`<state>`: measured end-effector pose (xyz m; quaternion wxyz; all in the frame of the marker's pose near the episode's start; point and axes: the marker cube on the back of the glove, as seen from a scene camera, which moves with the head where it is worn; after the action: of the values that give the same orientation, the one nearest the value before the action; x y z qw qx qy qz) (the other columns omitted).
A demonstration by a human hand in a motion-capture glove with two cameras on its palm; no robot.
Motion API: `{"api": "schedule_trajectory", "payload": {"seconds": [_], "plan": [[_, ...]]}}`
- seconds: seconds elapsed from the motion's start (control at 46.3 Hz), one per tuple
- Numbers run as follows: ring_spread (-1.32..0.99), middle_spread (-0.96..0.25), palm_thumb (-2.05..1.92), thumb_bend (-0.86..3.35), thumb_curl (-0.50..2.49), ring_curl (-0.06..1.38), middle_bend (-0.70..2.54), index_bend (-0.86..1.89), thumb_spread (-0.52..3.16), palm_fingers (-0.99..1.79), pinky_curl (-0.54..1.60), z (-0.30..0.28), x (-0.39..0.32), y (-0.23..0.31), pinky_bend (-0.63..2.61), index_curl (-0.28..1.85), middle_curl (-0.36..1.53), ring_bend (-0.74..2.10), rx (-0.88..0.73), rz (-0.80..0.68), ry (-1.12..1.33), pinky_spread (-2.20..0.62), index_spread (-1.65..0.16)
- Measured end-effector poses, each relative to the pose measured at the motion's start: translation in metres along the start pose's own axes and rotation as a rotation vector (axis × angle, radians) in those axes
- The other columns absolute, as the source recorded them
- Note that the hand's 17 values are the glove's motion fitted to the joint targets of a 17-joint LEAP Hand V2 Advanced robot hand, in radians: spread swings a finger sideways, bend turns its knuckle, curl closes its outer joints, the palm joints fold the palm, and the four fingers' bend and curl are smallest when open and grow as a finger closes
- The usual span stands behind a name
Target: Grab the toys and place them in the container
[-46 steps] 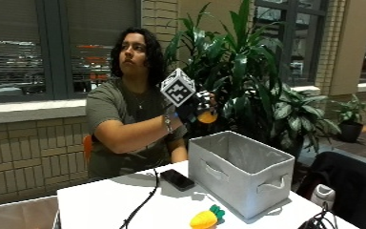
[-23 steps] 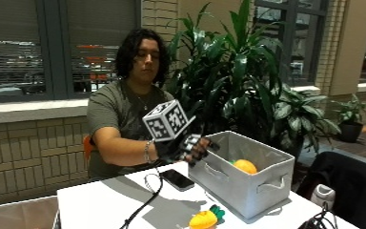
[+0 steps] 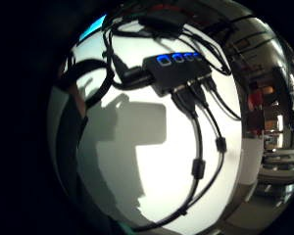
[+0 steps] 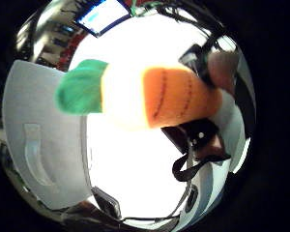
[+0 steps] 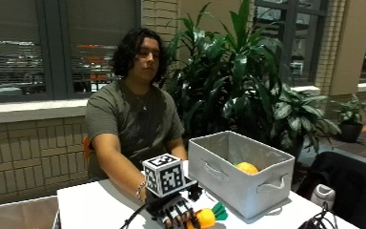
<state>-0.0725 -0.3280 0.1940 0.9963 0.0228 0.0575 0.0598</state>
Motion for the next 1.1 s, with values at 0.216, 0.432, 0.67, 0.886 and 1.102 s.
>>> {"api": "schedule_trajectory", "payload": {"seconds": [0.216, 0.432, 0.67, 0.886, 1.102], "plan": [[-0.68, -0.62, 0.27, 0.07, 0.31, 0.89, 1.49, 0.58, 1.36, 0.82, 0.64, -0.129, -0.028, 0.045, 1.28, 0.33, 1.17, 1.69, 0.259, -0.101, -0.151, -0.47, -0.39], [-0.73, -0.63, 0.29, 0.07, 0.29, 0.97, 1.54, 0.72, 1.39, 0.74, 0.7, -0.237, -0.128, 0.083, 1.32, 0.41, 1.25, 1.69, 0.428, -0.373, -0.133, -0.49, -0.37], [-0.74, -0.62, 0.17, -0.02, 0.25, 1.03, 1.43, 0.49, 1.36, 0.33, 0.81, -0.193, -0.199, 0.079, 1.51, 0.39, 1.27, 1.73, 0.162, -0.429, -0.071, -0.52, -0.35], [-0.54, -0.49, 0.0, -0.04, 0.23, 0.85, 0.92, 0.37, 1.27, 0.04, 0.69, -0.2, -0.13, 0.129, 1.35, 0.36, 1.03, 1.38, 0.123, -0.454, -0.165, -0.41, -0.36], [-0.41, -0.35, -0.04, -0.04, 0.23, 0.69, 0.61, 0.51, 1.2, -0.08, 0.55, -0.195, -0.029, 0.223, 1.1, 0.41, 0.85, 1.01, 0.041, -0.453, -0.034, -0.22, -0.37]]}}
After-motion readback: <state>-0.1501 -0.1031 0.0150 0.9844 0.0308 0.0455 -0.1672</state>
